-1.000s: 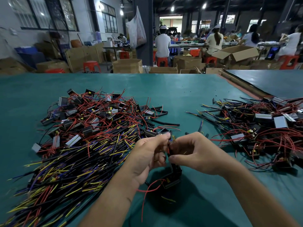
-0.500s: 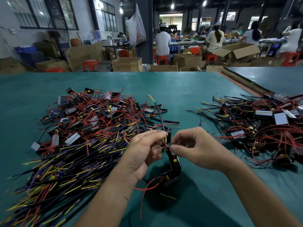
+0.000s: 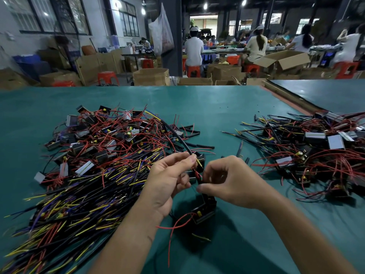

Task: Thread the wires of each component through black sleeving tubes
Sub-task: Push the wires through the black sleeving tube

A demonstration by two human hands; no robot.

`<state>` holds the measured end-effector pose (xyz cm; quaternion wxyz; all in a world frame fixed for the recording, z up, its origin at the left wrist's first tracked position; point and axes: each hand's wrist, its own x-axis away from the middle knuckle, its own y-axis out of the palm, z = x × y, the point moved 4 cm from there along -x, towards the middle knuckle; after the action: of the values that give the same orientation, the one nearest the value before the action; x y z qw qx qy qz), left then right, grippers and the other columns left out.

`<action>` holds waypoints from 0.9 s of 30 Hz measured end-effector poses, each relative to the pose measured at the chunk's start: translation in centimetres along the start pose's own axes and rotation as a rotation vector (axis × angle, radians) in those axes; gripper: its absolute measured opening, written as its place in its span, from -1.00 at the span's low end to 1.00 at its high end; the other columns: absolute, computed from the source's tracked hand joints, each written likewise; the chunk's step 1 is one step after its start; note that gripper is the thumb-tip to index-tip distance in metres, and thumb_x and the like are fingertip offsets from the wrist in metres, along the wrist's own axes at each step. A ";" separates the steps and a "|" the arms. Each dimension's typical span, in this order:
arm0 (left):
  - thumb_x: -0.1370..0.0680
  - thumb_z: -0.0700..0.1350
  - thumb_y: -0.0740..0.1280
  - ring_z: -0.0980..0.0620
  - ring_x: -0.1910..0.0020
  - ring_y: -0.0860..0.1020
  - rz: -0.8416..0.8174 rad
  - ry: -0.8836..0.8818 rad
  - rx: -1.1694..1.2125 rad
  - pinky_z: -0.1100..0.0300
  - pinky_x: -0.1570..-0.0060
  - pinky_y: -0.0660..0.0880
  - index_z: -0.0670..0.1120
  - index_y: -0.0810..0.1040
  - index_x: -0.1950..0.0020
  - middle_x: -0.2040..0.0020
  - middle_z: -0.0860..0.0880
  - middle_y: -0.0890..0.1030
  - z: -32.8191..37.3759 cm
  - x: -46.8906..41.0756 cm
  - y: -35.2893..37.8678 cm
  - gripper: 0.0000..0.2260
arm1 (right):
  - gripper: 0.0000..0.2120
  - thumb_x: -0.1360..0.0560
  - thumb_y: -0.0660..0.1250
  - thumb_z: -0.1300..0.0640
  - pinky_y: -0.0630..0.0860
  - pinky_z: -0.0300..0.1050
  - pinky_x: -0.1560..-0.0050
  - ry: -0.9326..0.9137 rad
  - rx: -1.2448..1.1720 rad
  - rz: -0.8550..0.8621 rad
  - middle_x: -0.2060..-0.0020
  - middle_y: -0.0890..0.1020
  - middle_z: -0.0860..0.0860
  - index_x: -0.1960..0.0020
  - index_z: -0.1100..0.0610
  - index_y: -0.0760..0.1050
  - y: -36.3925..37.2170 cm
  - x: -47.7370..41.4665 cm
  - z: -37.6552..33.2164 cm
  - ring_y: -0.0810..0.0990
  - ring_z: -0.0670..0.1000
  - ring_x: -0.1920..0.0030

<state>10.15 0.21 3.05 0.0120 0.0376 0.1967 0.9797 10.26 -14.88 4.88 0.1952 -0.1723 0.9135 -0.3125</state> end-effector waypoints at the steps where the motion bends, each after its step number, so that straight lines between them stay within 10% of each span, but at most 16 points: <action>1: -0.23 -0.09 0.49 0.17 0.60 0.33 0.005 0.010 -0.007 0.32 0.56 0.41 -0.08 0.61 0.15 0.35 0.01 0.59 0.1 0.0 0.0 -0.76 | -0.80 -0.37 0.54 0.06 0.39 -0.27 0.39 0.007 0.019 0.019 0.50 0.55 -0.09 0.31 0.07 0.55 0.0 0.0 0.1 0.44 -0.18 0.48; 19: -0.44 -0.17 0.45 0.15 0.63 0.29 0.124 0.159 -0.067 0.32 0.58 0.35 -0.04 0.68 0.36 0.37 -0.01 0.62 0.8 0.3 -0.1 -0.83 | -0.92 -0.46 0.46 0.09 0.54 -0.16 0.23 -0.043 -0.086 0.135 0.35 0.65 -0.03 0.21 0.05 0.63 -0.5 -0.3 0.4 0.57 -0.13 0.34; 27: -0.51 -0.09 0.41 0.12 0.62 0.34 0.108 0.194 -0.138 0.29 0.55 0.40 -0.08 0.67 0.33 0.38 -0.02 0.61 0.9 0.3 0.1 -0.78 | -0.93 -0.48 0.42 0.15 0.55 0.22 0.12 -0.007 -0.226 0.079 0.29 0.65 0.16 0.15 0.13 0.64 -0.2 -0.4 0.6 0.54 -0.03 0.29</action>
<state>9.88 0.44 3.93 -0.0571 -0.0477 0.1268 0.9891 10.94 -15.13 4.69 0.1898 -0.1580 0.9484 -0.1990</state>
